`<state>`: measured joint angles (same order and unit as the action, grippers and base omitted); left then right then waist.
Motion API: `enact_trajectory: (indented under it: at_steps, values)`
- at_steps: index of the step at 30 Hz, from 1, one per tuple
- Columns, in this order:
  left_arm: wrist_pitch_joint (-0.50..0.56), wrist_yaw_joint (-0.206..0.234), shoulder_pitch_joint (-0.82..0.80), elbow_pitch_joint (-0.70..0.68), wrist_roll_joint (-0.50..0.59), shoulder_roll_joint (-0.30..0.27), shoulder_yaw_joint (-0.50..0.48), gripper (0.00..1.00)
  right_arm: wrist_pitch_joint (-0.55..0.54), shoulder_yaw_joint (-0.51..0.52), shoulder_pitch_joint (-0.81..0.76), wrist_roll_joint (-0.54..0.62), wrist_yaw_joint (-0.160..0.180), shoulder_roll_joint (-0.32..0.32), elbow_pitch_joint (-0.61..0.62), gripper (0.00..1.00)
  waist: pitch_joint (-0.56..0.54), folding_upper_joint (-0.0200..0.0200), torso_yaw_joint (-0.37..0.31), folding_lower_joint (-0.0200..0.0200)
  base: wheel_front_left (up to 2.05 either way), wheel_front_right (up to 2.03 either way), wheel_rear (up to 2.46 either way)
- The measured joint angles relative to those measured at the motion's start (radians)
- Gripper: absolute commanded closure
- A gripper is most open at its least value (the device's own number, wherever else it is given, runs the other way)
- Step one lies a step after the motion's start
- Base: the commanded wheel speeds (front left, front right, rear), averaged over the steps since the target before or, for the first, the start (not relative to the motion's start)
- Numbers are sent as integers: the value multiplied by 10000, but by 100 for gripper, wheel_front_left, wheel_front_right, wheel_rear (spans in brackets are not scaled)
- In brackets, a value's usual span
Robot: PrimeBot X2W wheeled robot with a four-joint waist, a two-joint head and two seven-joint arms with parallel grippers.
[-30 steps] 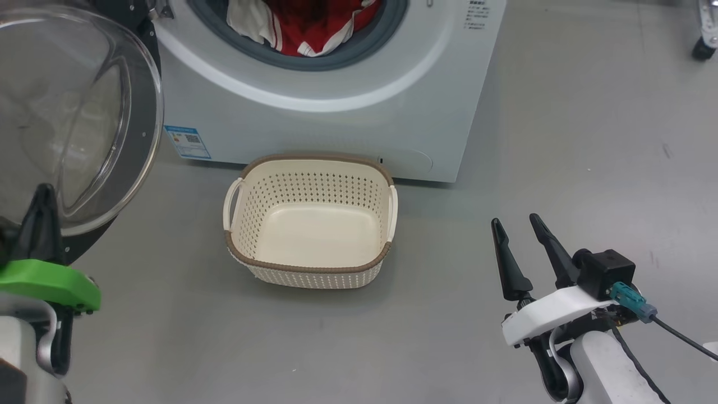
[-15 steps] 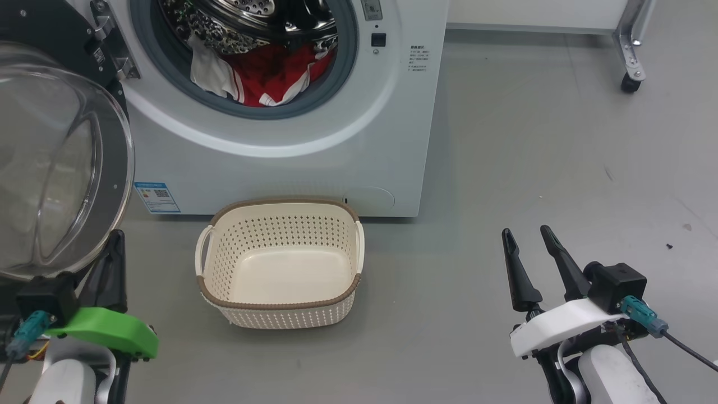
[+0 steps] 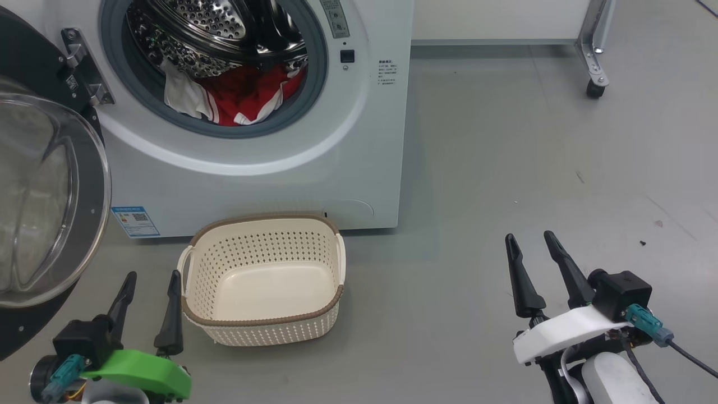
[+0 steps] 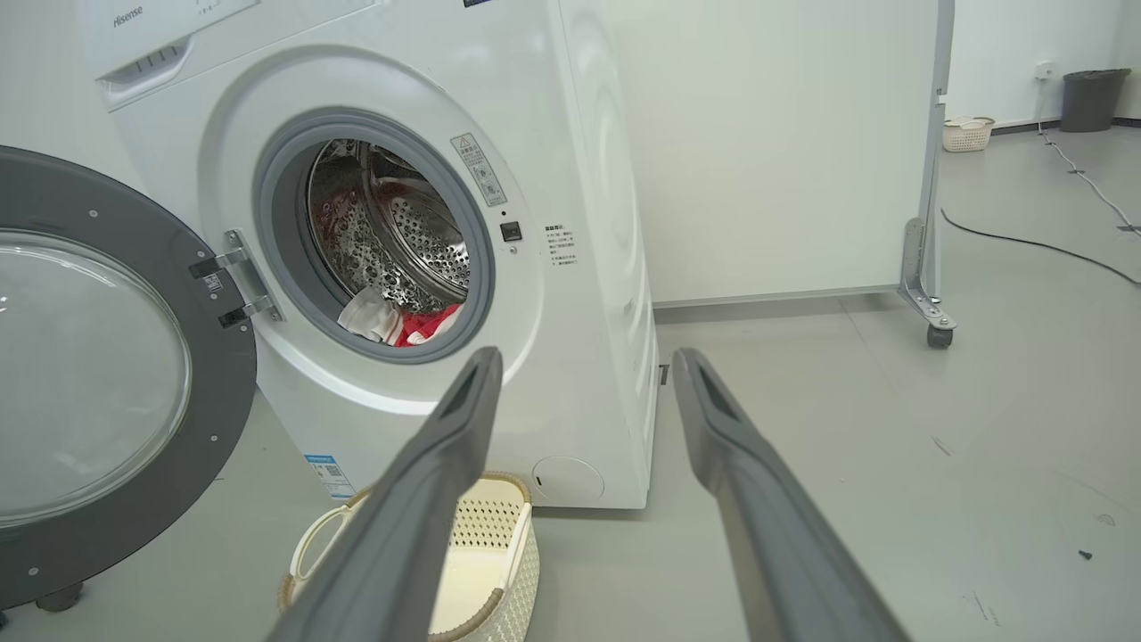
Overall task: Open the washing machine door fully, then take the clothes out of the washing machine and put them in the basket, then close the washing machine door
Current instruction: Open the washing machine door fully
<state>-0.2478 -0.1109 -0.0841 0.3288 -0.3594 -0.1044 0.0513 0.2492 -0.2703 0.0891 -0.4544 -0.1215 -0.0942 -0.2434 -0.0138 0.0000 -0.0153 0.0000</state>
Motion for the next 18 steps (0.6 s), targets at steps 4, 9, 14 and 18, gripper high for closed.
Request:
enact_trajectory:
  at_steps: [4, 9, 14, 18]
  values:
    - [-10, 4, 105, -209, 0, 56, 15, 0, 0, 59, -97, 148, 0, -25, 84, 0, 20, 0, -47, 0, 0, 0, 0]
    - [-12, 13, 376, -418, 0, 81, -6, 0, 0, 58, -175, 219, 0, -27, 102, 0, 45, 0, -89, 0, 0, 0, 0]
    - [-12, 19, 454, -556, 4, 81, -35, 0, 0, 67, -176, 353, 2, -58, 128, 0, 63, 0, -108, 0, 0, 0, 0]
    - [-13, 48, 546, -734, 4, 121, -71, 0, 0, 128, -177, 491, 25, -107, 163, 0, 72, 0, -105, 0, 0, 0, 0]
